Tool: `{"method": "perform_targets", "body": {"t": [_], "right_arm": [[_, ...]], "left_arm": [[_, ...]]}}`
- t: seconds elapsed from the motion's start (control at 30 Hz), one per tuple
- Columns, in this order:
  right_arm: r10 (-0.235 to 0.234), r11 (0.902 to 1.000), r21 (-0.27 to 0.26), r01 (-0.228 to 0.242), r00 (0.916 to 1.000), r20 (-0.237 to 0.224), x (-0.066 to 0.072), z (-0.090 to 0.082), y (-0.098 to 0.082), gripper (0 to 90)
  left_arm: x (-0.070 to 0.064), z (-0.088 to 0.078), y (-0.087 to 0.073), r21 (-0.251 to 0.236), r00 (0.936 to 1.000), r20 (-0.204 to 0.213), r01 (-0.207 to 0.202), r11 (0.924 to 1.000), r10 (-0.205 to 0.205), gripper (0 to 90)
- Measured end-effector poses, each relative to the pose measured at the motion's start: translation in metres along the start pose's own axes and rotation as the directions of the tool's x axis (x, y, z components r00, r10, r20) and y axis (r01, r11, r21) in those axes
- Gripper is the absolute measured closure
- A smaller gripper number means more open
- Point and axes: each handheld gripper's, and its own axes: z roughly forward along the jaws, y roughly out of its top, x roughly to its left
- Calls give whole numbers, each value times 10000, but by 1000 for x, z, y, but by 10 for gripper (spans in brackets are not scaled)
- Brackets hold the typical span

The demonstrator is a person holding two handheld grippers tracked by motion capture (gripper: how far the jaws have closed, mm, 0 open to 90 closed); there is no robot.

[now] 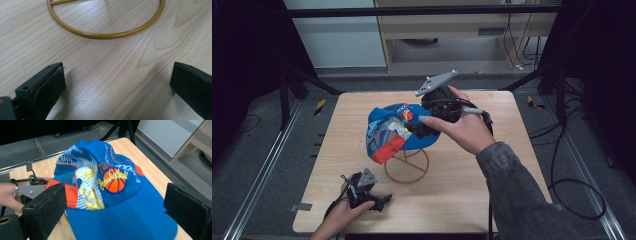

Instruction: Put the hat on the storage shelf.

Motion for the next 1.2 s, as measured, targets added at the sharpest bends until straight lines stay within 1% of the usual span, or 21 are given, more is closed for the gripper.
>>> {"method": "perform_targets", "body": {"t": [0.1,0.17,0.37,0.43,0.53,0.63,0.77,0.87,1.0,1.2], "right_arm": [[67,10000,-62,-66,9999,139,-2,-6,-7,55],[169,9998,-129,-165,9994,313,-3,-10,-12,63],[613,9978,-263,-601,9970,476,-10,-20,-30,70],[835,9958,-404,-816,9954,466,-11,-23,-34,77],[833,9957,-441,-809,9951,541,-11,-29,-43,76],[954,9945,-471,-932,9943,467,-12,-32,-52,76],[1099,9929,-530,-1067,9919,636,-17,-38,-65,79],[1094,9936,-363,-1066,9899,898,-21,-41,-75,92],[1261,9919,-280,-1238,9857,1119,-28,-44,-90,106],[1382,9904,-101,-1382,9804,1403,-33,-41,-109,111]], "left_arm": [[0,0,0,5,10000,-2,0,10000,0,0],[0,0,0,6,10000,-3,1,10000,-1,0],[0,0,0,7,10000,-8,7,10000,-7,0],[0,0,0,-24,10000,-23,24,10000,-24,0],[0,0,0,3,10000,-20,-4,10000,4,0],[0,0,0,4,10000,-18,1,10000,-1,0],[0,0,0,-2,10000,-24,-4,10000,4,0],[0,0,0,-2,10000,-24,-6,10000,6,0],[0,0,0,-4,10000,-24,-3,10000,3,0],[-1,0,0,-4,10000,-7,43,10000,-43,0]]}}
